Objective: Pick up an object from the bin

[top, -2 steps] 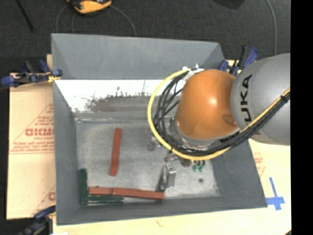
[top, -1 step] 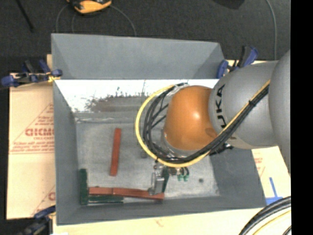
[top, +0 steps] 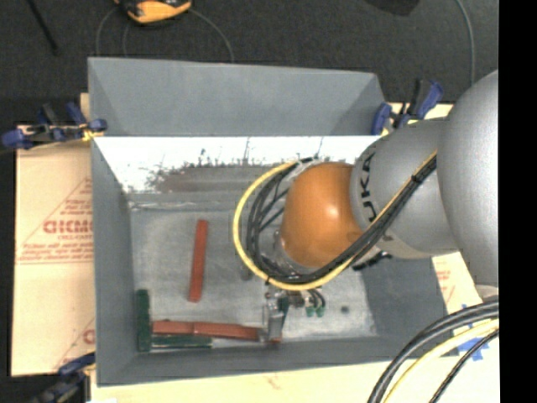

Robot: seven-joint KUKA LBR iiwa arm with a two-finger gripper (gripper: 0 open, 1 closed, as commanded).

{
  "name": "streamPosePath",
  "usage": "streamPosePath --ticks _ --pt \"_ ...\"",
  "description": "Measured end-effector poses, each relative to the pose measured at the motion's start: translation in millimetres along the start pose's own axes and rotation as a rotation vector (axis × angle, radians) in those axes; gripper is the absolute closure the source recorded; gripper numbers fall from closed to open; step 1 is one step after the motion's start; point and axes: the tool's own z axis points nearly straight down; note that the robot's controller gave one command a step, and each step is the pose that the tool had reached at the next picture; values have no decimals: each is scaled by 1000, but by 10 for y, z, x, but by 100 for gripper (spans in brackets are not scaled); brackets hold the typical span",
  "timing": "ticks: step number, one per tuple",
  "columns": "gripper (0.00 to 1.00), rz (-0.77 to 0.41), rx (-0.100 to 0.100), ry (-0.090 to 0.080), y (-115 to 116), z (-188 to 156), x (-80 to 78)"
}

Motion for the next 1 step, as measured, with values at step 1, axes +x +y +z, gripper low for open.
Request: streamPosePath --ticks 1 --pt "0 -115 -2 0 -84 304 105"
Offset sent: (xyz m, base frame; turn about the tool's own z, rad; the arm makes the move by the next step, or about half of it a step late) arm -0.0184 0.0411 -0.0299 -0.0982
